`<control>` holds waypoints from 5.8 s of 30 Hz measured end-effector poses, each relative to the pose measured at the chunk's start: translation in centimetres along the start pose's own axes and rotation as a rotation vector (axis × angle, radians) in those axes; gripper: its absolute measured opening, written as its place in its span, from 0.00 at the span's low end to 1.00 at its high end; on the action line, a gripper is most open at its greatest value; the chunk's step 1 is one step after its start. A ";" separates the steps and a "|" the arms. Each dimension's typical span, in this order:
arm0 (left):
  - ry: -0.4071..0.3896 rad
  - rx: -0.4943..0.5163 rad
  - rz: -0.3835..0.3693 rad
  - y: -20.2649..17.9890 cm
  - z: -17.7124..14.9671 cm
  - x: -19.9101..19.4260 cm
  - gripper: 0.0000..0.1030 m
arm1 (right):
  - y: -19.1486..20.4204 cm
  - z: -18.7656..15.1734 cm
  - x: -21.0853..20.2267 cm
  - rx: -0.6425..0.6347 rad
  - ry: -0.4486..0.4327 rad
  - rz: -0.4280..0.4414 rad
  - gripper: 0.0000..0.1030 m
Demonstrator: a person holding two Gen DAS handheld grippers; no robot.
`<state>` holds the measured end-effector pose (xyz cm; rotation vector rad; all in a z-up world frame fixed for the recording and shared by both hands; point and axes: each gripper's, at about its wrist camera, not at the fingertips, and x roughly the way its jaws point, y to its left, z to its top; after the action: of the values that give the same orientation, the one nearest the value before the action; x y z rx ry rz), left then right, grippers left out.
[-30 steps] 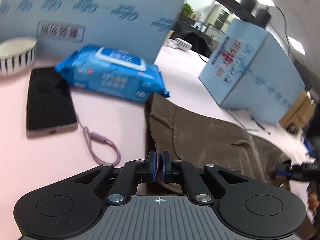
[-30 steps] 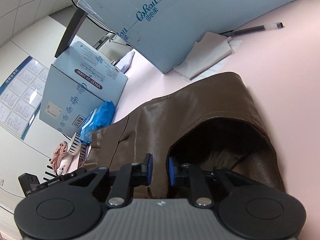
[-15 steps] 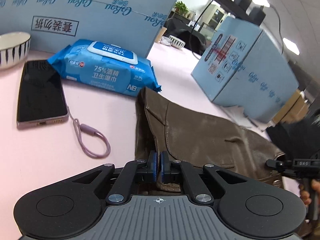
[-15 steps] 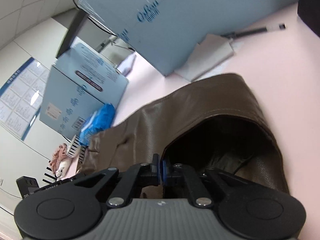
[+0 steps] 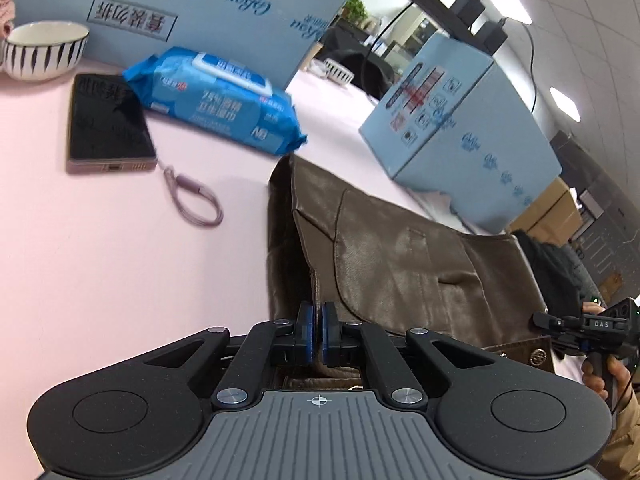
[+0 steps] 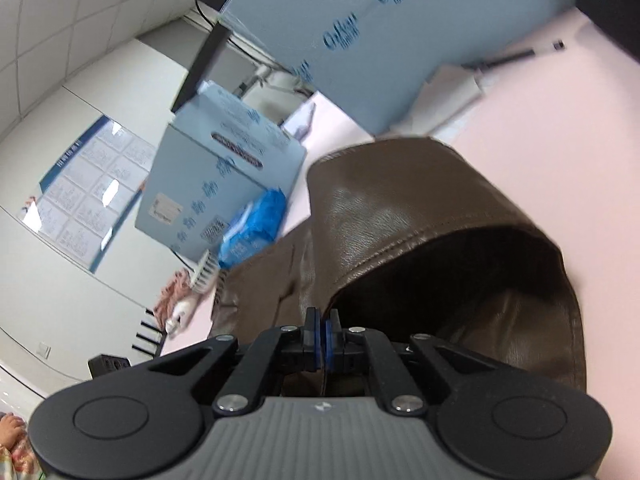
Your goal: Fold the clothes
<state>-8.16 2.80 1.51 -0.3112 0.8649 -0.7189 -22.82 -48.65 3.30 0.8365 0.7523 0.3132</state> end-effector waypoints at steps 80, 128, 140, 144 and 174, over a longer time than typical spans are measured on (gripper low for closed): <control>-0.047 0.133 0.081 -2.6 -6.3 -5.6 0.13 | 3.9 -7.3 -1.4 -0.458 0.142 -0.119 0.05; -0.049 0.116 0.141 -1.3 -2.3 -1.5 0.07 | -2.6 -0.5 -2.2 0.045 -0.156 -0.198 0.24; -0.134 0.196 0.074 -3.8 -2.0 -2.4 0.07 | -3.6 0.8 -2.9 -0.004 -0.128 -0.254 0.03; -0.069 0.268 0.100 -5.7 -2.5 -0.4 0.07 | -4.1 0.7 -2.4 0.013 -0.107 -0.278 0.10; -0.191 -0.166 -0.150 0.5 -22.5 -14.6 0.50 | -6.1 -17.3 -19.8 -0.025 -0.155 -0.142 0.82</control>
<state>-31.88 13.87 -4.32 -0.5891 0.7253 -0.7434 -49.24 -53.45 0.48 0.7704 0.6582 0.1292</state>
